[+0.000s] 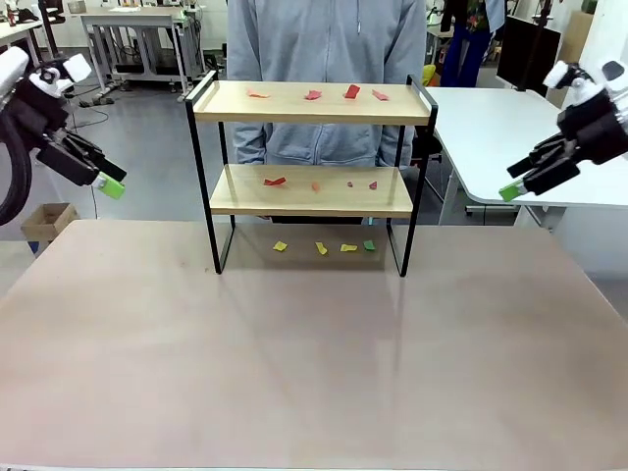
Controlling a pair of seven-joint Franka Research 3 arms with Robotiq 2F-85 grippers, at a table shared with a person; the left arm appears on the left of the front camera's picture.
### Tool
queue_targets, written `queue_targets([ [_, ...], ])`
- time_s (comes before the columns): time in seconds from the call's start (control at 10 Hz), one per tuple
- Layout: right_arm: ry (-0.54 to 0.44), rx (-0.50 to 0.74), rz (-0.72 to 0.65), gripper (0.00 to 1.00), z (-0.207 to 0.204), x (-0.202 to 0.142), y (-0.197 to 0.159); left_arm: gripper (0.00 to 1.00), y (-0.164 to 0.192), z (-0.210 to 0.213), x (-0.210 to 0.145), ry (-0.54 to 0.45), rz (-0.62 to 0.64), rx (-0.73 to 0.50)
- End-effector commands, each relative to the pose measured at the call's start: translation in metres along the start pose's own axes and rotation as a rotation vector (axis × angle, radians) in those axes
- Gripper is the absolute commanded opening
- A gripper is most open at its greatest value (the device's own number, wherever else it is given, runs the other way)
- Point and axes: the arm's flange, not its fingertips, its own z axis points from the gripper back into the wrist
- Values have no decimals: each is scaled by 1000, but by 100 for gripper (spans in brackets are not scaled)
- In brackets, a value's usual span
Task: Clean the shelf.
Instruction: Pick up the Duster handed by the human.
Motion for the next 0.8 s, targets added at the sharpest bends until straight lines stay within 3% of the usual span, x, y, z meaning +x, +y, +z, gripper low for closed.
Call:
queue_targets([
  [0.0,-80,101,48,100,-13,-21,-45,100,34,-6,-13,-65,-55,-62],
  [0.1,-100,68,-42,100,-14,-31,-49,100,38,-11,-17,-56,50,-80],
  [0.2,-47,38,36,100,-1,-13,-15,100,16,-2,-12,-38,-31,-27],
  [0.7,-47,38,36,100,-1,-13,-15,100,16,-2,-12,-38,-31,-27],
])
